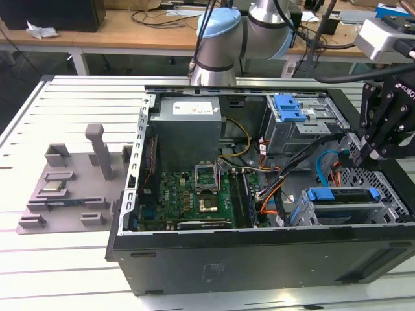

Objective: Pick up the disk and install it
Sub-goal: 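Insert the first disk wire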

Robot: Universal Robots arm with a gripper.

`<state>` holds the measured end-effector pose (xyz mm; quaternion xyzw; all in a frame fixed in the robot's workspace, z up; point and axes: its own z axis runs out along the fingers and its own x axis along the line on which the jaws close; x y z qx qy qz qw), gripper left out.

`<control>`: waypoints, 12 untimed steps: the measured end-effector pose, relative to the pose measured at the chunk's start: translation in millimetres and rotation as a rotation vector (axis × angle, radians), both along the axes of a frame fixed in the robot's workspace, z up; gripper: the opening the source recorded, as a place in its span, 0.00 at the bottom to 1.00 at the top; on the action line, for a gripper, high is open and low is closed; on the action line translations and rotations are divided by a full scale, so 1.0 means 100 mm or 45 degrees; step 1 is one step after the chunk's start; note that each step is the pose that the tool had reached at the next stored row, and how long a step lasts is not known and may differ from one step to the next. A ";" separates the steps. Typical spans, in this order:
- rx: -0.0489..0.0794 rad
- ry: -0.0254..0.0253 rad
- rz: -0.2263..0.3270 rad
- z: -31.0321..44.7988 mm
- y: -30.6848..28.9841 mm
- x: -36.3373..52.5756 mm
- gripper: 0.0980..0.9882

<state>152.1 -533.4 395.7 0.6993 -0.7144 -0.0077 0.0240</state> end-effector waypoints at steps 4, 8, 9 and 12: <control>-0.003 0.0001 0.000 -0.005 0.045 0.082 0.01; -0.005 0.0000 0.000 -0.010 0.065 0.117 0.01; -0.006 0.0001 0.000 -0.015 0.076 0.135 0.01; -0.007 0.0001 0.000 -0.038 0.094 0.154 0.01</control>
